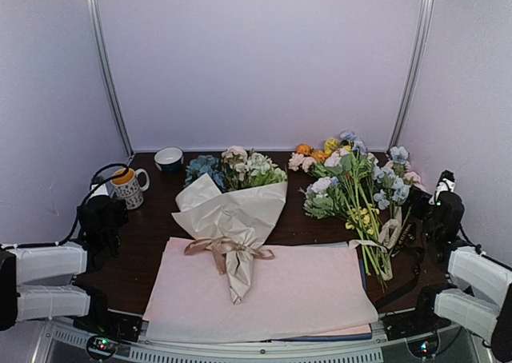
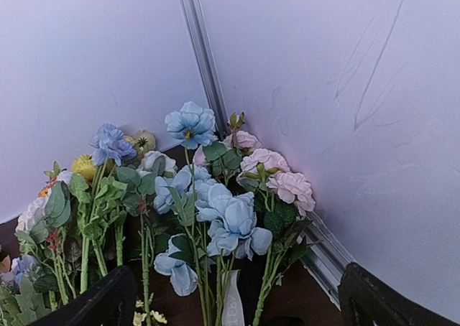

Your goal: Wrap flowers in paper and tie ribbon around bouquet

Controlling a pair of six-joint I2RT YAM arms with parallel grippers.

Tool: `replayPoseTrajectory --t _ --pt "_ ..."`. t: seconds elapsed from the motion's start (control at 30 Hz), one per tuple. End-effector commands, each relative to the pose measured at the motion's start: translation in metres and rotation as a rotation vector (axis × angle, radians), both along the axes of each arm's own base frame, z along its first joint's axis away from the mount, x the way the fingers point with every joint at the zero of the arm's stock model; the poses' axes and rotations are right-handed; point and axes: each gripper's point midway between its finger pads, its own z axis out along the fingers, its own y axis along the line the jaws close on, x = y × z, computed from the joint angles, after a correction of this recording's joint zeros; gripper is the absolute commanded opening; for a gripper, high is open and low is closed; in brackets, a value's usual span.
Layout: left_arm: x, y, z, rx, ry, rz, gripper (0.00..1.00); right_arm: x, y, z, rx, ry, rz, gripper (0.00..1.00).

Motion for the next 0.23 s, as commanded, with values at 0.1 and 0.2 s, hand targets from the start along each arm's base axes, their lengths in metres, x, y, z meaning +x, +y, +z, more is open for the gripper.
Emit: replayPoseTrajectory --t 0.1,0.2 --pt "0.014 -0.0087 0.0281 -0.074 -0.218 -0.157 0.98 0.0018 -0.0043 -0.0012 -0.022 -0.027 -0.019 1.0" --pt "0.0166 -0.0097 0.027 -0.071 -0.206 -0.166 0.98 0.0018 -0.0048 -0.0016 -0.013 -0.027 -0.023 1.0"
